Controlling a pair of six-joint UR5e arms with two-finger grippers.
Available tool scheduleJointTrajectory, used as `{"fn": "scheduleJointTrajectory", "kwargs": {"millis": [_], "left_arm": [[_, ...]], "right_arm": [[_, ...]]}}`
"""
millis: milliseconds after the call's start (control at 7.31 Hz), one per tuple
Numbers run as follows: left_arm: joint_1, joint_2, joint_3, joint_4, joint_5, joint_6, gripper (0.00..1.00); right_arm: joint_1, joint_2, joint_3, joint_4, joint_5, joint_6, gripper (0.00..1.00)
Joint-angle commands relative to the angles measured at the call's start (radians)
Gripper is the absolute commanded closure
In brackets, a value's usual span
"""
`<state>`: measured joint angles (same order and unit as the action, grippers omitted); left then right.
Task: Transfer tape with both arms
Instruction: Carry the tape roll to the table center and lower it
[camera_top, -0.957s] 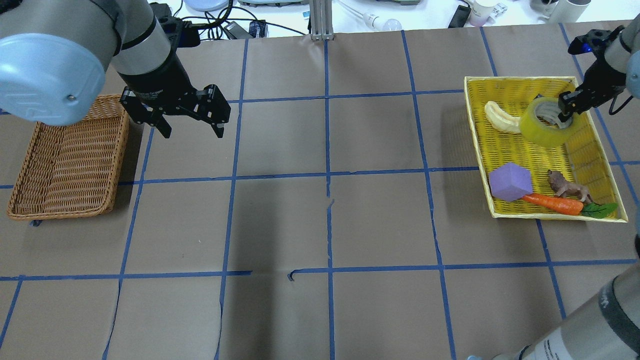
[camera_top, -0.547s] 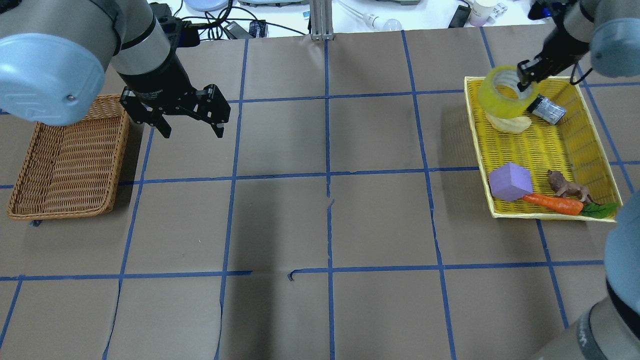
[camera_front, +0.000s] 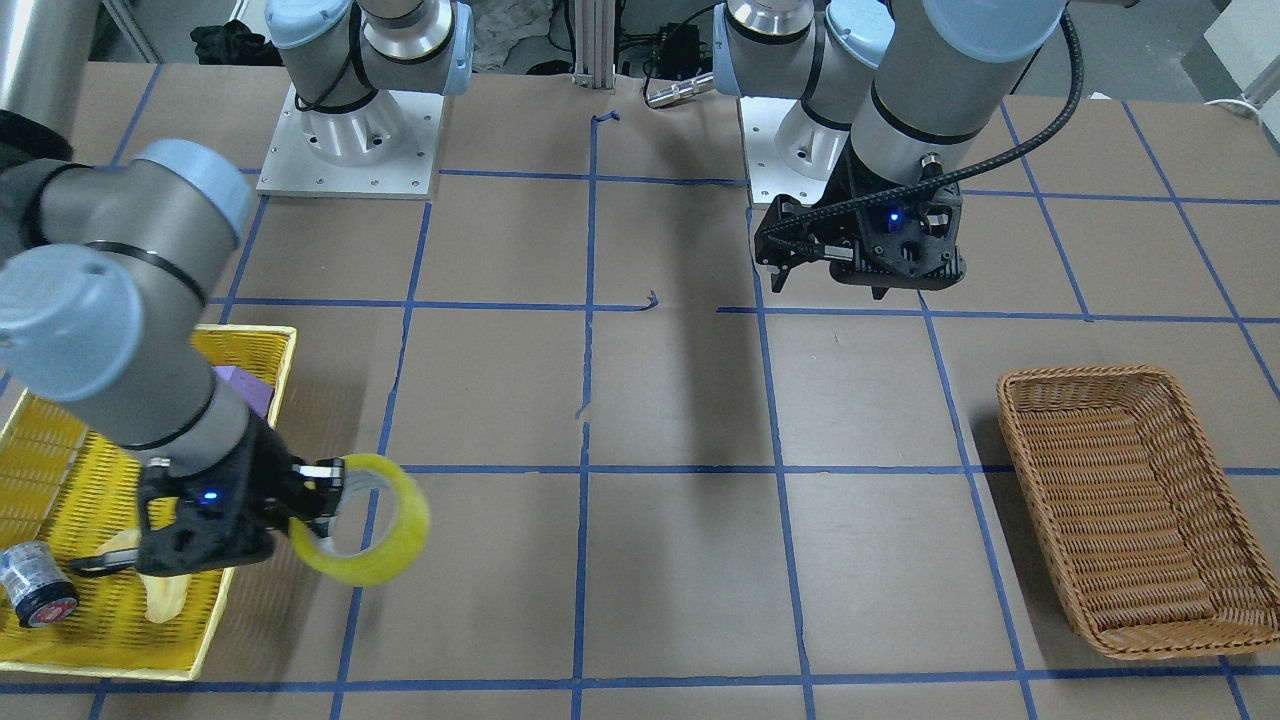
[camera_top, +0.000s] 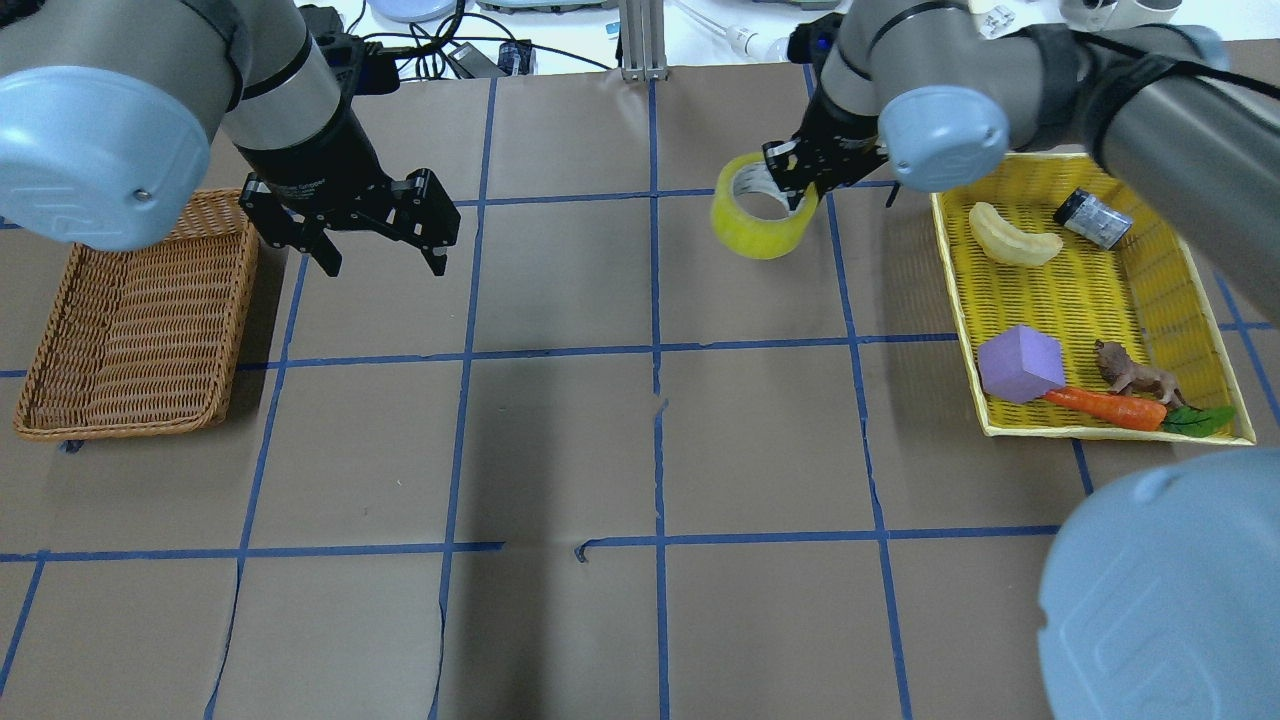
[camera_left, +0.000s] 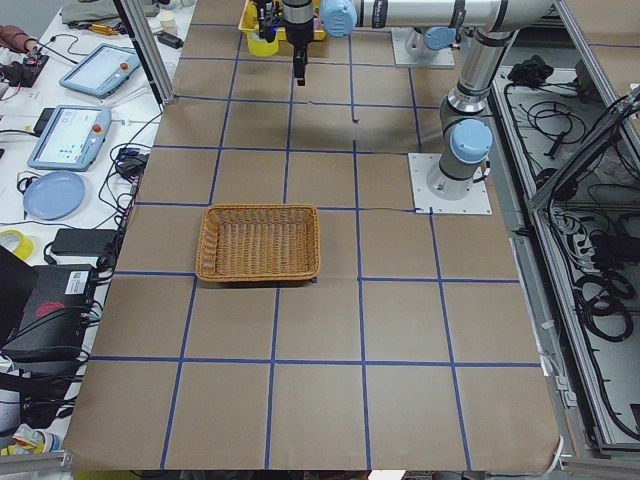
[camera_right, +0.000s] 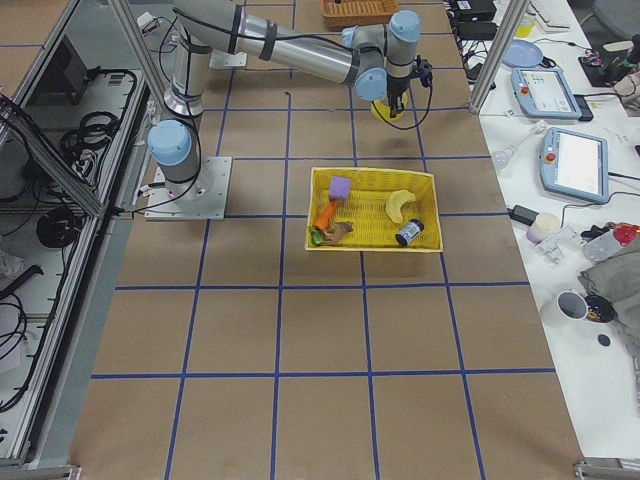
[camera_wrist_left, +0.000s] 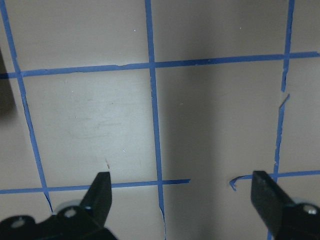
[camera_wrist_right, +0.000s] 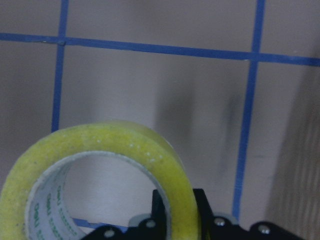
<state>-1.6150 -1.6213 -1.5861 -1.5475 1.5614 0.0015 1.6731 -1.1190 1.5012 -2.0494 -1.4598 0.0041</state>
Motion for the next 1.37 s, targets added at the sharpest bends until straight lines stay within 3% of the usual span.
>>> {"fn": "scheduleJointTrajectory", "kwargs": {"millis": [0,410,547,684,821,957,1231], "left_arm": [[0.003,0.000,0.000,0.001,0.009,0.002,0.00],[0.009,0.001,0.000,-0.003,0.012,0.002,0.00],[0.009,0.001,-0.002,-0.005,0.012,0.002,0.00],[0.009,0.001,-0.002,-0.005,0.012,0.002,0.00],[0.009,0.001,-0.002,-0.005,0.012,0.002,0.00],[0.009,0.001,-0.002,-0.005,0.012,0.002,0.00],[0.010,0.000,0.002,-0.002,-0.003,0.002,0.00]], "right_arm": [[0.155,0.074,0.001,-0.084,-0.007,0.190,1.00],[0.197,0.130,0.045,-0.112,-0.034,0.197,1.00],[0.197,0.139,0.056,-0.118,-0.045,0.197,0.83],[0.200,0.142,0.059,-0.129,-0.057,0.197,0.42],[0.198,0.140,0.056,-0.129,-0.050,0.198,0.17],[0.198,0.124,0.038,-0.123,-0.047,0.201,0.05],[0.177,0.001,-0.018,0.020,-0.060,0.198,0.00]]}}
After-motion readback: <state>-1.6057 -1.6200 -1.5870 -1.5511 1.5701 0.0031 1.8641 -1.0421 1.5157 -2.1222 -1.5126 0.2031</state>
